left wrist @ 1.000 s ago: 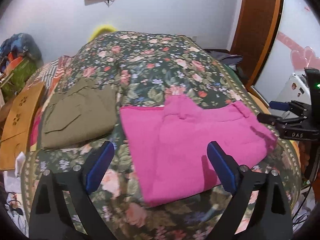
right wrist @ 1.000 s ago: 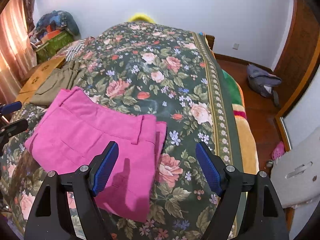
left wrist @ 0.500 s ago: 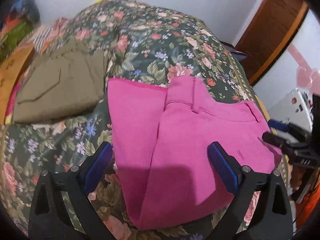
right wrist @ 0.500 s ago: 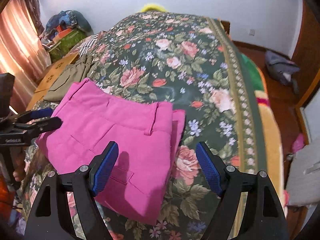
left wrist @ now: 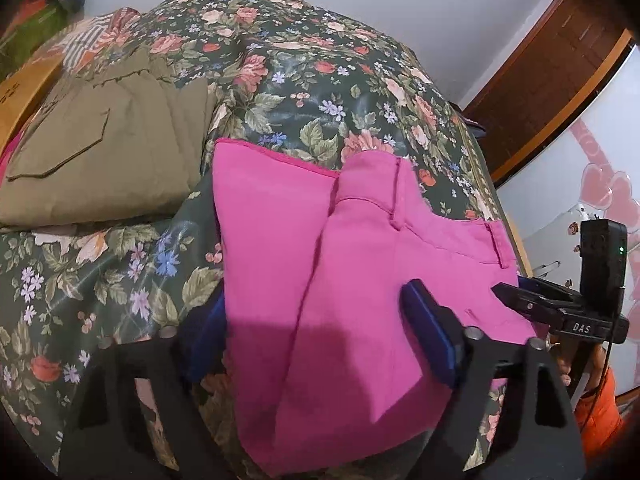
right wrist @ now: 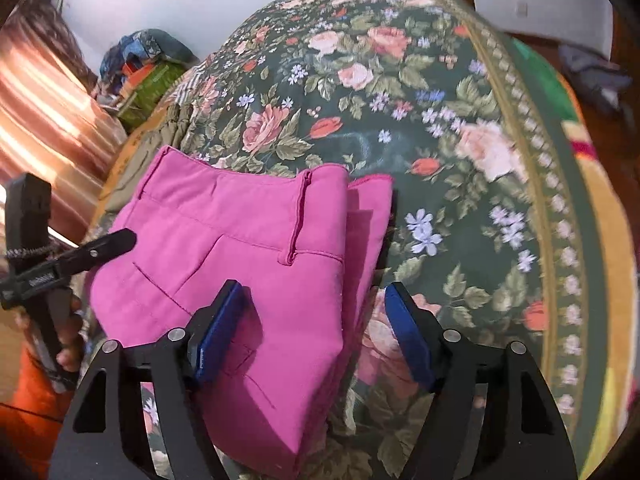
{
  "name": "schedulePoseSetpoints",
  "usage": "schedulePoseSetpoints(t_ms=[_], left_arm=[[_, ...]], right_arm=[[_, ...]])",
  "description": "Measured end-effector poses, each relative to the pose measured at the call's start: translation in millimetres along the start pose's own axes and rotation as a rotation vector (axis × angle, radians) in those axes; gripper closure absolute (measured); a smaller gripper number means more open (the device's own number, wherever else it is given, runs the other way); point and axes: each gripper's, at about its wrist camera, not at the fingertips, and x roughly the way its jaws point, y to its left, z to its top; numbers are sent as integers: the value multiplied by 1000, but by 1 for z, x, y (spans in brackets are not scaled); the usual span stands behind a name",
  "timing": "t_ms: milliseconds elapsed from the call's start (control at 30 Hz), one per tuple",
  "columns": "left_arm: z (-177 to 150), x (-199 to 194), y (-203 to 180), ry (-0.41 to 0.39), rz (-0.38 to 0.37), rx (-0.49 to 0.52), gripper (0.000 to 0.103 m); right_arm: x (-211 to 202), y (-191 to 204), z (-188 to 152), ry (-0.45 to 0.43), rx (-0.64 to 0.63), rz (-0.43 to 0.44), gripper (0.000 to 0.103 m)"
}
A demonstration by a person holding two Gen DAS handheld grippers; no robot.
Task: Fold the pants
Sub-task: 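Close the left gripper on the pink trousers' waistband edge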
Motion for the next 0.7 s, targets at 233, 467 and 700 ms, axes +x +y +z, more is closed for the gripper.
schedulePoseSetpoints(t_ms=[233, 467, 700], left_arm=[[5, -1, -13, -6, -22, 37, 57], [8, -13, -17, -16, -25, 51, 76], [4, -38, -33, -55, 10, 120, 84]], right_arm=[[-2, 9, 6, -12, -38, 31, 65], [-18, 13, 13, -52, -77, 15, 86], [-37, 36, 14, -107, -152, 5, 90]])
